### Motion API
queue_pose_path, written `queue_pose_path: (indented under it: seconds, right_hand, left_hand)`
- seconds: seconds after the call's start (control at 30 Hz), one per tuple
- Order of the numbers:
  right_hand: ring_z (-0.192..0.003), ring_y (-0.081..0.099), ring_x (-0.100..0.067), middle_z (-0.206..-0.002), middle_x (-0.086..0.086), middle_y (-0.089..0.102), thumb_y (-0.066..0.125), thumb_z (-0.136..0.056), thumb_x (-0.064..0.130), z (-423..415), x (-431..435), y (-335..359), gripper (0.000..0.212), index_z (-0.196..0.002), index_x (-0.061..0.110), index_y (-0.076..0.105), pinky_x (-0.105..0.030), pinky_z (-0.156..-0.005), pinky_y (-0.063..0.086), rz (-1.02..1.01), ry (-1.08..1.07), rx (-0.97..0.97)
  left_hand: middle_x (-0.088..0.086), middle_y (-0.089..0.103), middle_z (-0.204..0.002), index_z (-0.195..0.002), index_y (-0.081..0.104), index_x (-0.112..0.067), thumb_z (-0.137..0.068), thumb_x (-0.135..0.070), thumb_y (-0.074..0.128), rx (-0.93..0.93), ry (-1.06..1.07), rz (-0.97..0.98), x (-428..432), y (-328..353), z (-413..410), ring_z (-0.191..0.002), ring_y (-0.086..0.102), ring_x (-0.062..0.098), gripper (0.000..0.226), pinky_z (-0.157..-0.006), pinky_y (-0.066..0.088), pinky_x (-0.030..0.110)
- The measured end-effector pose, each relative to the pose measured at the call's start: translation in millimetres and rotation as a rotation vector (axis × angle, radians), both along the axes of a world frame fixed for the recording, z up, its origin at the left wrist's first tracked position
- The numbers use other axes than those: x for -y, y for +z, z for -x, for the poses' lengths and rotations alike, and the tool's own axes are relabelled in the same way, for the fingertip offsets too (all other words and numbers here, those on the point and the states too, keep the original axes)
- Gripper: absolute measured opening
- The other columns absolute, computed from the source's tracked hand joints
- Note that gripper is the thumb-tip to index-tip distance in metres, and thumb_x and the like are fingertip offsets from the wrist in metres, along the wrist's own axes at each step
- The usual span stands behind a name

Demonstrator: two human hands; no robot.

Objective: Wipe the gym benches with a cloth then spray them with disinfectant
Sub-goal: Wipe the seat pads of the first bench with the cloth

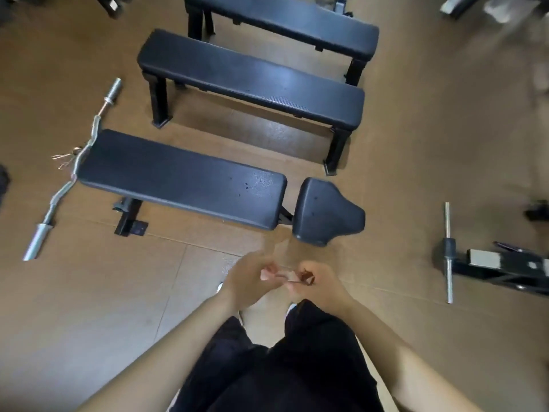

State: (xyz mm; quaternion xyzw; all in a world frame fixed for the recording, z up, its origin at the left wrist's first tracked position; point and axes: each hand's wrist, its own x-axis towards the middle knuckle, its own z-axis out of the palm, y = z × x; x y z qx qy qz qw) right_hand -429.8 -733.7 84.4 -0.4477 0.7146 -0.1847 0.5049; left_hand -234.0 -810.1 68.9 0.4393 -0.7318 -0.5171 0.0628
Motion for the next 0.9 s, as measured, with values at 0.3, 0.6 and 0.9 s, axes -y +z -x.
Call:
queue_pose_path:
  seconds: [0.3,0.6,0.9]
  right_hand:
    - [-0.055,0.043,0.001,-0.063,0.014,0.050,0.073,-0.078,-0.010,107,49,-39,0.030,-0.071,0.014,0.055,-0.014,-0.056,0.039,-0.065,-0.203,0.033]
    - [-0.074,0.057,-0.015,-0.081,-0.004,0.067,0.080,-0.084,0.009,254,88,-152,0.006,-0.087,0.004,0.076,-0.032,-0.072,0.045,0.011,-0.014,-0.107]
    - [-0.082,0.065,-0.021,-0.087,-0.001,0.067,0.070,-0.084,0.024,313,152,-230,0.009,-0.081,0.023,0.061,-0.035,-0.074,0.051,0.227,-0.191,-0.321]
  left_hand:
    - [-0.017,0.068,-0.100,-0.082,0.060,-0.044,-0.083,-0.040,0.075,0.023,-0.223,-0.188,76,-58,91,-0.097,0.065,0.010,0.015,-0.088,0.054,0.039]
    - [-0.015,0.074,-0.095,-0.093,0.076,-0.039,-0.092,-0.028,0.076,0.177,-0.056,-0.239,117,-144,204,-0.091,0.066,0.010,0.010,-0.084,0.054,0.037]
    - [-0.018,0.072,-0.084,-0.091,0.076,-0.020,-0.093,-0.020,0.074,0.042,0.332,-0.049,170,-200,278,-0.076,0.063,-0.002,0.002,-0.074,0.050,0.014]
